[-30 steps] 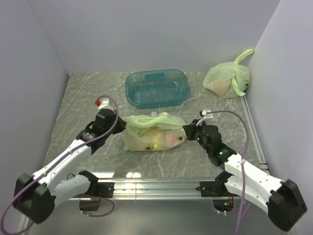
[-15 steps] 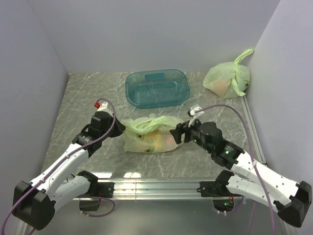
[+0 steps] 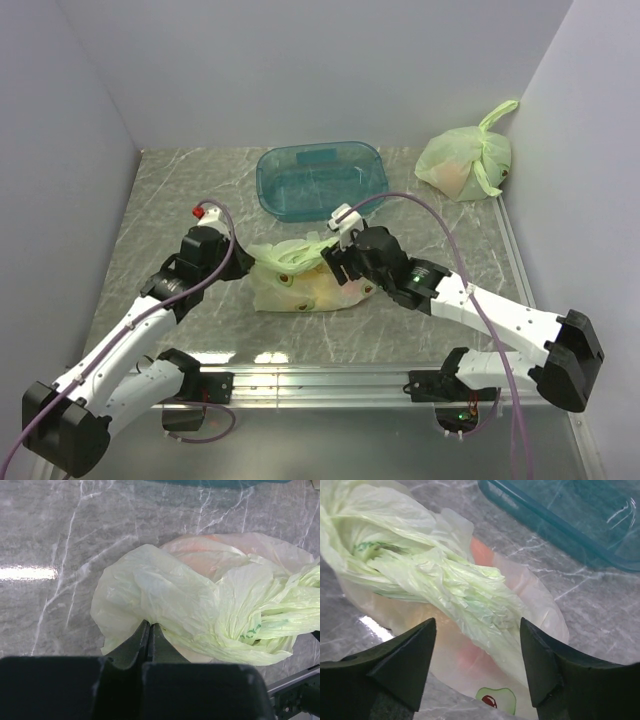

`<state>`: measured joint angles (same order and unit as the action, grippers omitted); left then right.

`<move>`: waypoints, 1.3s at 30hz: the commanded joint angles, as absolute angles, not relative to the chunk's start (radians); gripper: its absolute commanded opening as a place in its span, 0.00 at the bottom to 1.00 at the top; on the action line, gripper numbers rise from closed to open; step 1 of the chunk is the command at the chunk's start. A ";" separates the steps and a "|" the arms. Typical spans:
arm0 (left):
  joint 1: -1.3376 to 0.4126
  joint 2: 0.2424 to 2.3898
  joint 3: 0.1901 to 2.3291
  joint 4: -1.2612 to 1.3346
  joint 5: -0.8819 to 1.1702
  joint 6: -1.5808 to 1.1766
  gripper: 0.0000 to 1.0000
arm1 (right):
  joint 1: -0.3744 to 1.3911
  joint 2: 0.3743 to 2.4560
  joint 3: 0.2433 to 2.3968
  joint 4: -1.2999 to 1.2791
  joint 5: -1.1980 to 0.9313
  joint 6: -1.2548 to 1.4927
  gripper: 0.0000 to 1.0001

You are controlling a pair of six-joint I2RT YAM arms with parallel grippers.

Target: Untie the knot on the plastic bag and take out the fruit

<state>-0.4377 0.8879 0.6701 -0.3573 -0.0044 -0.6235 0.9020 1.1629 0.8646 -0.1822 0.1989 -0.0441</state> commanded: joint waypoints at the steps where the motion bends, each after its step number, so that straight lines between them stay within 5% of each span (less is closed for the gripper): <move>1: -0.436 0.865 0.707 -0.367 0.003 -0.597 0.01 | 0.907 1.180 0.917 -0.160 0.256 -0.074 0.70; 3: -0.436 0.859 0.706 -0.374 0.003 -0.598 0.01 | 0.907 1.184 0.904 -0.144 0.297 -0.057 0.51; 5: -0.436 0.858 0.700 -0.388 -0.040 -0.607 0.01 | 0.904 1.160 0.884 -0.129 0.336 -0.034 0.21; 8: -0.434 0.865 0.692 -0.408 -0.099 -0.624 0.01 | 0.885 1.099 0.850 -0.115 0.365 -0.002 0.00; 16: -0.420 0.884 0.640 -0.384 -0.157 -0.722 0.00 | 0.551 0.819 0.671 -0.089 0.145 0.334 0.00; 23: -0.417 0.905 0.643 -0.287 -0.037 -0.706 0.01 | 0.534 0.736 0.566 -0.043 -0.090 0.423 0.00; 27: -0.417 0.864 0.696 -0.247 0.035 -0.612 0.26 | 0.534 0.741 0.568 -0.058 -0.126 0.390 0.00; 30: -0.416 0.838 0.767 -0.274 0.081 -0.523 0.66 | 0.534 0.755 0.598 -0.090 -0.146 0.356 0.00; 31: -0.417 0.833 0.787 -0.290 0.092 -0.505 0.72 | 0.534 0.758 0.603 -0.097 -0.149 0.342 0.00; 34: -0.419 0.810 0.860 -0.334 0.114 -0.457 0.79 | 0.537 0.753 0.611 -0.104 -0.144 0.330 0.00; 39: -0.483 0.822 0.916 -0.310 0.144 -0.457 0.72 | 0.535 0.750 0.611 -0.101 -0.141 0.325 0.00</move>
<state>-0.4389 0.8131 0.8772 -0.3325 0.0902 -0.4995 0.5385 0.7570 0.5697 -0.1081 -0.1257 0.3458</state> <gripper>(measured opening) 0.732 0.009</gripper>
